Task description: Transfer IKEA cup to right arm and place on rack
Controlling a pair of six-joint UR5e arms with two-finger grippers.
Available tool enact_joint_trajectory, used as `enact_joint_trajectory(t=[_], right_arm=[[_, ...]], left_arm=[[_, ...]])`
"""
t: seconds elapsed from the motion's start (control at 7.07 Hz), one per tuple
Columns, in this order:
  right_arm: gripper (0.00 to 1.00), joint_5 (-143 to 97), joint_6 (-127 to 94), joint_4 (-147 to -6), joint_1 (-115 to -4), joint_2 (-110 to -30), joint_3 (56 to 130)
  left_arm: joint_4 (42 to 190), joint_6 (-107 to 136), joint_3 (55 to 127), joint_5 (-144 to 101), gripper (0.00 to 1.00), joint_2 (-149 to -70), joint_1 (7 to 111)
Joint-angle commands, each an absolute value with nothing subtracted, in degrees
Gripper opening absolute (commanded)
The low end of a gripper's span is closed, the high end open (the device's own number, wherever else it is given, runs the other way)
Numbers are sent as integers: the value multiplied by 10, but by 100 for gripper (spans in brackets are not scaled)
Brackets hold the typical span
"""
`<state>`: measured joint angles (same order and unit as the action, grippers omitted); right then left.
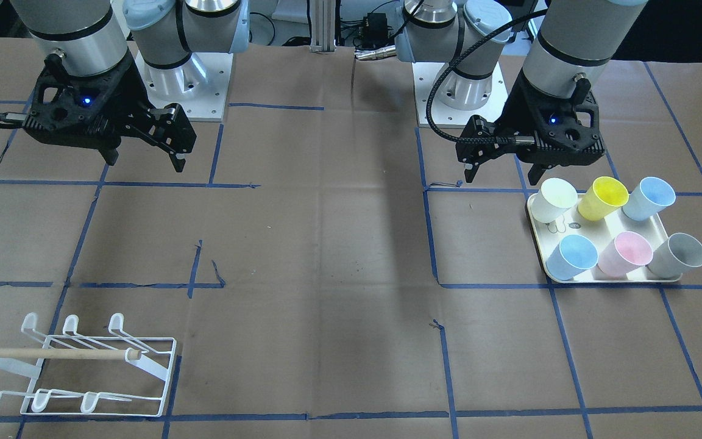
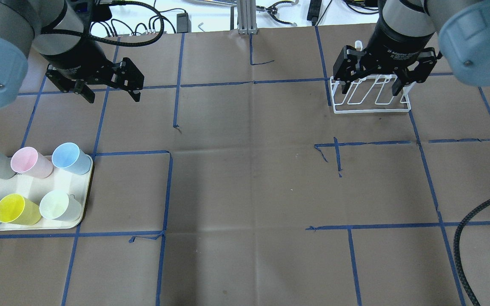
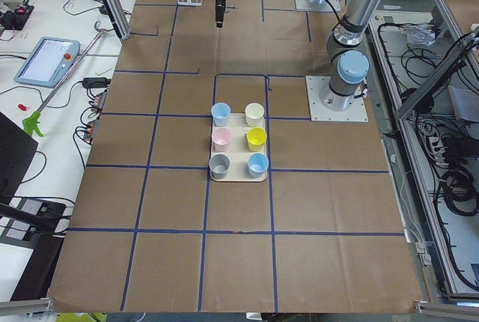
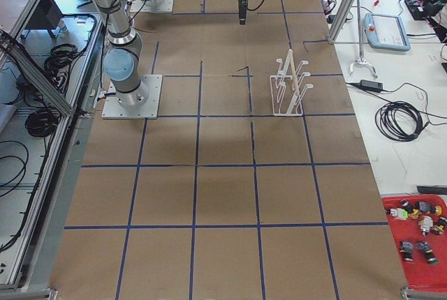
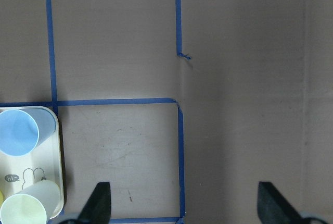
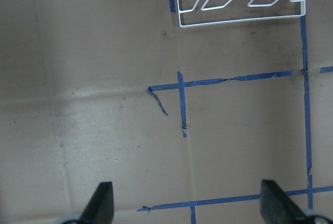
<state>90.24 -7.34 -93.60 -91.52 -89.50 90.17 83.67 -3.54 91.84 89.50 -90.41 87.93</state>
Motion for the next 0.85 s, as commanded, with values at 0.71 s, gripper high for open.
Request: enact_joint_trajectory(t=[0.71], right_arm=[[100,902,-75,-936,-915,-896,902]], left_arm=[[834,-151,945,897,99,-890,762]])
